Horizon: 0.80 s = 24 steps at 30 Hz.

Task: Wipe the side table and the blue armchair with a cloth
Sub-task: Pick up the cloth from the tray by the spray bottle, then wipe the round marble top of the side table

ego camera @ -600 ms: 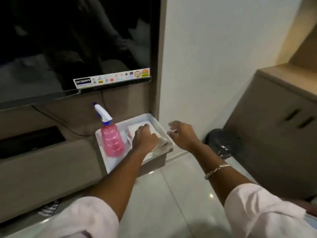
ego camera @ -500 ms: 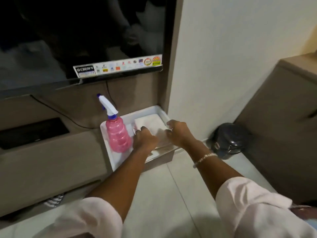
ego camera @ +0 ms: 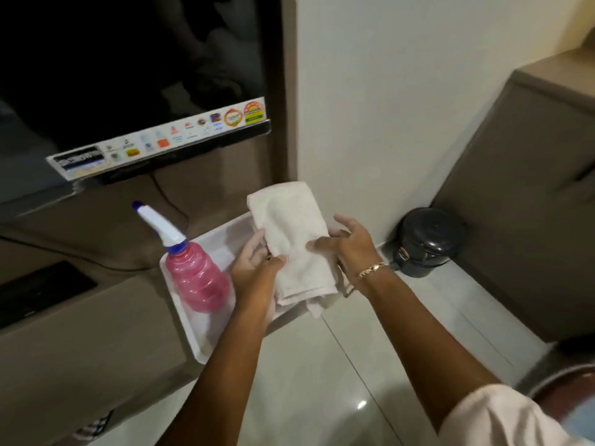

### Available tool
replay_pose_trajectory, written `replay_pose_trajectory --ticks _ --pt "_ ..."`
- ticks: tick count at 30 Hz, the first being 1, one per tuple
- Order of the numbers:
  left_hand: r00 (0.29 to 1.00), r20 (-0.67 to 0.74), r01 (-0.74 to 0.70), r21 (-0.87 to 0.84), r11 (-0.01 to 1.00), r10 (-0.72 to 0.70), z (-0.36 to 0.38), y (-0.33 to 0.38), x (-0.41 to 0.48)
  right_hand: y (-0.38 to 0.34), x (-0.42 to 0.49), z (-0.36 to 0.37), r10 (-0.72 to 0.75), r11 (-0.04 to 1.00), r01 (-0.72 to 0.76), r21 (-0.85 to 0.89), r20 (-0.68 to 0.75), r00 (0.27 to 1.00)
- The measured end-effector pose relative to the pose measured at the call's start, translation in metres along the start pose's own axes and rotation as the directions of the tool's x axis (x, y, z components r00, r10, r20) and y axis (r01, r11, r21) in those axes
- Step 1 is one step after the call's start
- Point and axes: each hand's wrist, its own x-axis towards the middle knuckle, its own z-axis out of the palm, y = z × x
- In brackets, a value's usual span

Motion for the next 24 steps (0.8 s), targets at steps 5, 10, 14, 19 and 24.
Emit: replay_pose_trajectory --ticks 5,10,14,19,24 --pt "0.936 0.353 -0.027 0.071 0.997 0.000 0.052 -0.019 -0.067 0.002 -0.082 -0.103 0.062 0.969 -0.062 0.239 0.007 0.998" --pt "0.768 0.634 -0.090 0.243 0.966 -0.088 0.131 -0.091 -0.166 0.046 -0.202 -0.226 0.052 0.890 0.079 0.448 -0.274 0.960" --pt "0.583 0.791 -0.171 0.343 0.924 -0.186 0.184 -0.173 -0.283 0.102 -0.326 -0.329 0.101 0.894 0.174 0.414 -0.563 0.821" --pt "0.385 0.863 -0.267 0.444 0.855 -0.327 0.213 -0.297 -0.457 0.195 -0.485 -0.445 0.179 0.890 0.238 0.389 -0.777 0.603" --pt "0.264 0.822 -0.285 0.567 0.773 -0.506 0.211 -0.421 -0.617 0.306 -0.615 -0.531 0.259 0.921 0.201 0.333 -0.911 0.321"
